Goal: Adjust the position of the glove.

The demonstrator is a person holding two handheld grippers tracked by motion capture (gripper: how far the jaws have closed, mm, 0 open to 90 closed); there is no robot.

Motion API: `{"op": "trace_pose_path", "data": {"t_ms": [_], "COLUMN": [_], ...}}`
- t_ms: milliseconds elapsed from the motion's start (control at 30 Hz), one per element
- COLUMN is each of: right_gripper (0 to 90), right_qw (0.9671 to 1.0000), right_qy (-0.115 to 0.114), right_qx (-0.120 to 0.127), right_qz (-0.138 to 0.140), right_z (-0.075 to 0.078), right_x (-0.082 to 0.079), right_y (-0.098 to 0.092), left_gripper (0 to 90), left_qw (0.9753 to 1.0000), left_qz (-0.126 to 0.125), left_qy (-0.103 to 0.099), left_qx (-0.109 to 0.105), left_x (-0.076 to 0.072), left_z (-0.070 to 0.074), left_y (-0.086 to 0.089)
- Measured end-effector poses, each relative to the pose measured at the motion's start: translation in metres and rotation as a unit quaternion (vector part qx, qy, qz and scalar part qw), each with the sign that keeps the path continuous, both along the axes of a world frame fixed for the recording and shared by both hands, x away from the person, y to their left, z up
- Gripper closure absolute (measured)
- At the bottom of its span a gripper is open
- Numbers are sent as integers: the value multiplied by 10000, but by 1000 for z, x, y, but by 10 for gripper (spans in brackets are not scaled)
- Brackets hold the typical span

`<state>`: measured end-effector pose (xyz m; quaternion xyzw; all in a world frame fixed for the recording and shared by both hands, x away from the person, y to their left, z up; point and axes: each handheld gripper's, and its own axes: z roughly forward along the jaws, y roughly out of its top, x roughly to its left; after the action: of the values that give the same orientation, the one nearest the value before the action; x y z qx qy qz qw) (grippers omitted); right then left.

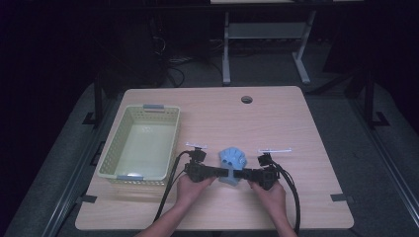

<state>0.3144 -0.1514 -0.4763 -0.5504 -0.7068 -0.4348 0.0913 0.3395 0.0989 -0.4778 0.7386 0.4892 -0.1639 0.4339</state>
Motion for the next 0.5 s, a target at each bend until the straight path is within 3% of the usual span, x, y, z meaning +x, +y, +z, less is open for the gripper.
{"op": "trace_pose_path", "data": {"t_ms": [233, 500], "right_gripper": [606, 664], "right_qw": [9999, 9992], "right_qy": [48, 215], "right_qx": [63, 342], "right_qz": [-78, -52], "right_z": [-2, -7], "right_x": [1, 5], "right_y": [4, 4], "left_gripper": [629, 652], "left_qw": [9999, 9987], "left_qz": [-30, -30], "left_qy": [91, 302], "left_qx": [-130, -404], "left_x": [1, 5], "left_z": [-3, -9], "left_y": [1, 1]}}
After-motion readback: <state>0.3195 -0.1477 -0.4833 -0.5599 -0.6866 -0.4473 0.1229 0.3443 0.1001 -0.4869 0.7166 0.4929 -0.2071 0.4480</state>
